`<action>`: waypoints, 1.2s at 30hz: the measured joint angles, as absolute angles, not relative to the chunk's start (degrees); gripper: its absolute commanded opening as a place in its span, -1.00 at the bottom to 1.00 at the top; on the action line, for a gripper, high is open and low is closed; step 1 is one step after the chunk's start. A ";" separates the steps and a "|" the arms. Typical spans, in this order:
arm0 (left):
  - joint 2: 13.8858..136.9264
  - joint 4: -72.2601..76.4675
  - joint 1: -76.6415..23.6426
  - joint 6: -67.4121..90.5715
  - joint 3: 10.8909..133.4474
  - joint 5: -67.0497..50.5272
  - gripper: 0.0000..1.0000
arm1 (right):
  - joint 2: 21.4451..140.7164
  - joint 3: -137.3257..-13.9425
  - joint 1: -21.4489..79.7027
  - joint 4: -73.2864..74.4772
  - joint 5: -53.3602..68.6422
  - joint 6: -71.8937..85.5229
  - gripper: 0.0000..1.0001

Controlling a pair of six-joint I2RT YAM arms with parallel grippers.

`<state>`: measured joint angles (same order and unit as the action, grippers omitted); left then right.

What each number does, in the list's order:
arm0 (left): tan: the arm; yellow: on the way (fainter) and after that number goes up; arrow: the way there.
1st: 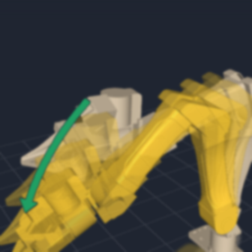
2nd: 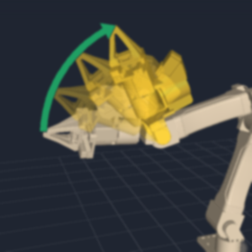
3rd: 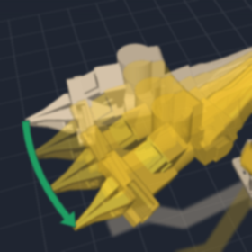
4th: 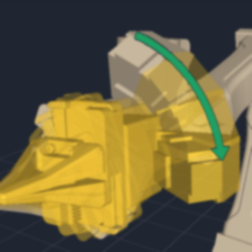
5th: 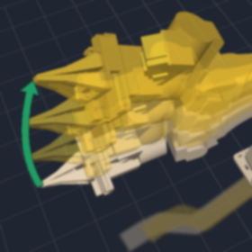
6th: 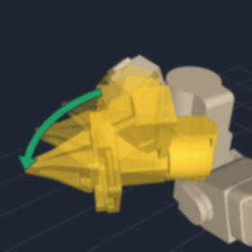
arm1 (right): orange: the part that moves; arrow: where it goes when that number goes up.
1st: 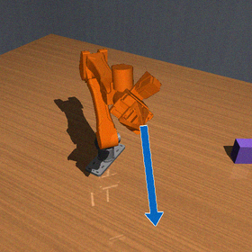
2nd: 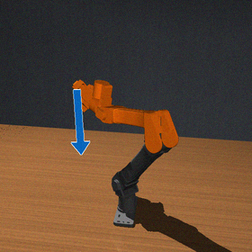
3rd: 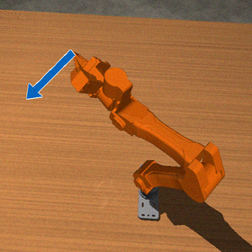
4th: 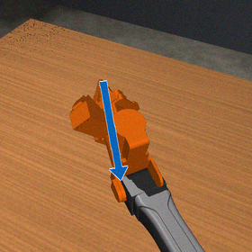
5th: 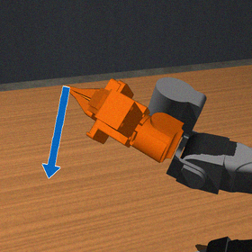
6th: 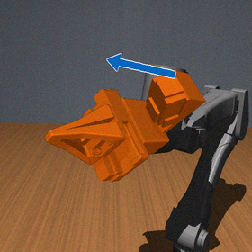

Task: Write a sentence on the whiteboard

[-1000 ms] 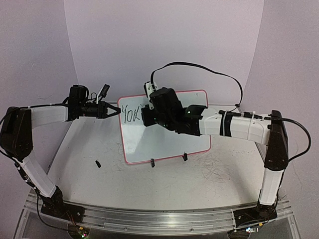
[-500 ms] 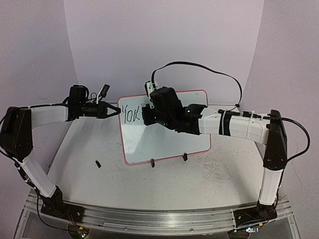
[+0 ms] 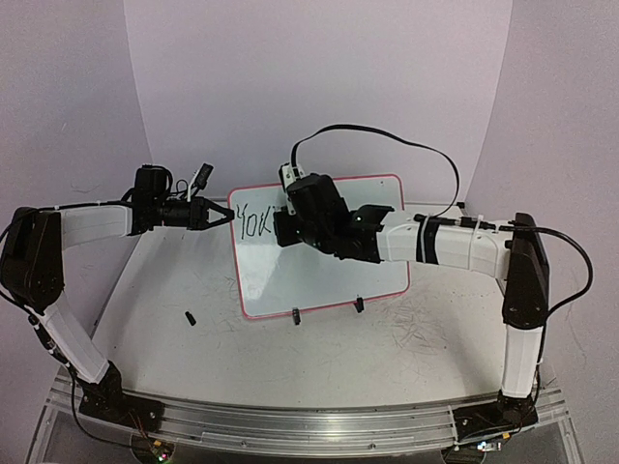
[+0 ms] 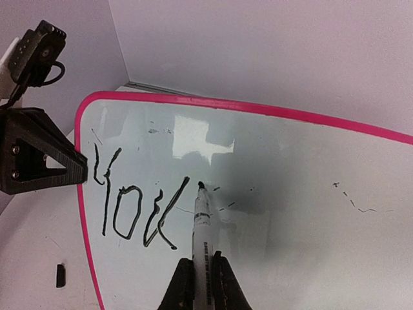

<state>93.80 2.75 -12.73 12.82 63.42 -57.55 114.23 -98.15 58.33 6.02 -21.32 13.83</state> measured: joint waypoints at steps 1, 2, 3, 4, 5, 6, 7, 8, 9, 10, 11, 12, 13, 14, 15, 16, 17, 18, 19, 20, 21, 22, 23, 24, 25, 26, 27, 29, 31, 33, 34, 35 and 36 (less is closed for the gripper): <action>93.80 2.62 -12.73 12.82 63.42 -57.46 -1.00 | 114.29 -98.18 58.30 6.03 -21.32 13.94 -1.00; 93.80 2.52 -12.73 12.82 63.42 -57.40 -1.00 | 114.33 -98.27 58.30 6.08 -21.33 14.06 -1.00; 93.80 2.52 -12.73 12.82 63.42 -57.39 -1.00 | 114.36 -98.42 58.30 6.21 -21.34 14.19 -1.00; 93.80 2.52 -12.73 12.82 63.42 -57.39 -1.00 | 114.42 -98.59 58.29 6.39 -21.34 14.37 -1.00; 93.80 2.52 -12.73 12.82 63.42 -57.39 -1.00 | 114.43 -98.71 58.27 6.57 -21.36 14.52 -1.00; 93.80 2.52 -12.73 12.81 63.42 -57.39 -1.00 | 114.43 -98.77 58.26 6.70 -21.38 14.66 -1.00; 93.80 2.52 -12.73 12.80 63.42 -57.39 -1.00 | 114.43 -98.78 58.26 6.78 -21.40 14.81 -1.00; 93.80 2.52 -12.73 12.81 63.42 -57.39 -1.00 | 114.43 -98.80 58.26 6.89 -21.42 14.95 -1.00; 93.80 2.51 -12.73 12.81 63.42 -57.37 -1.00 | 114.43 -98.80 58.26 7.01 -21.43 15.07 -1.00; 93.80 2.50 -12.73 12.81 63.42 -57.36 -1.00 | 114.43 -98.84 58.26 7.14 -21.43 15.17 -1.00; 93.80 2.50 -12.73 12.82 63.42 -57.36 -1.00 | 114.43 -98.88 58.26 7.27 -21.42 15.29 -1.00; 93.80 2.50 -12.73 12.82 63.42 -57.36 -1.00 | 114.43 -98.89 58.26 7.39 -21.41 15.41 -1.00; 93.80 2.50 -12.73 12.80 63.42 -57.36 -1.00 | 114.43 -98.89 58.26 7.49 -21.40 15.57 -1.00; 93.80 2.49 -12.73 12.81 63.42 -57.35 -1.00 | 114.43 -98.89 58.26 7.59 -21.37 15.74 -1.00; 93.80 2.48 -12.73 12.82 63.42 -57.34 -1.00 | 114.43 -98.89 58.26 7.71 -21.22 15.91 -1.00; 93.80 2.48 -12.73 12.82 63.42 -57.34 -1.00 | 114.43 -98.89 58.26 7.84 -20.86 16.05 -1.00; 93.80 2.48 -12.73 12.82 63.42 -57.32 -1.00 | 114.43 -98.89 58.26 7.95 -20.18 16.15 -1.00; 93.80 2.48 -12.73 12.82 63.42 -57.32 -1.00 | 114.43 -98.89 58.45 8.14 -19.40 16.13 -1.00; 93.80 2.48 -12.73 12.82 63.42 -57.34 -1.00 | 114.38 -98.89 58.74 8.33 -18.75 16.12 -1.00; 93.80 2.49 -12.73 12.81 63.42 -57.37 -1.00 | 114.22 -98.89 59.04 8.74 -18.25 16.13 -1.00; 93.80 2.50 -12.73 12.78 63.42 -57.37 -1.00 | 113.90 -98.83 59.39 9.09 -17.90 16.14 -1.00; 93.81 2.50 -12.74 12.78 63.42 -57.36 -1.00 | 113.18 -98.37 59.84 9.14 -17.59 16.18 -1.00; 93.81 2.50 -12.75 12.77 63.42 -57.37 -1.00 | 112.22 -97.69 60.31 9.15 -17.32 16.26 -1.00; 93.80 2.51 -12.75 12.73 63.42 -57.39 -1.00 | 110.81 -96.82 60.62 9.19 -17.34 16.36 -1.00; 93.80 2.52 -12.75 12.69 63.42 -57.39 -1.00 | 109.28 -95.95 60.84 9.13 -17.39 16.44 -1.00; 93.80 2.51 -12.75 12.63 63.42 -57.39 -1.00 | 107.66 -95.12 61.04 9.09 -17.46 16.57 -1.00; 93.80 2.50 -12.75 12.59 63.42 -57.39 -1.00 | 106.14 -94.48 61.08 8.87 -17.47 16.71 -1.00; 93.80 2.50 -12.75 12.48 63.42 -57.39 -1.00 | 103.74 -93.41 60.36 8.19 -17.66 16.91 -1.00; 93.80 2.49 -12.75 12.40 63.42 -57.39 -1.00 | 102.78 -92.77 58.92 7.22 -18.28 16.84 -1.00; 93.80 2.50 -12.75 12.40 63.42 -57.39 -1.00 | 103.12 -92.66 57.75 6.95 -18.50 16.57 -1.00; 93.80 2.49 -12.75 12.40 63.42 -57.39 -1.00 | 103.55 -92.66 57.23 6.95 -18.58 16.42 -1.00; 93.80 2.48 -12.75 12.40 63.42 -57.41 -1.00 | 104.06 -92.66 56.84 6.94 -18.61 16.22 -1.00; 93.80 2.49 -12.75 12.39 63.42 -57.41 -1.00 | 104.52 -92.66 56.74 6.94 -18.60 15.96 -1.00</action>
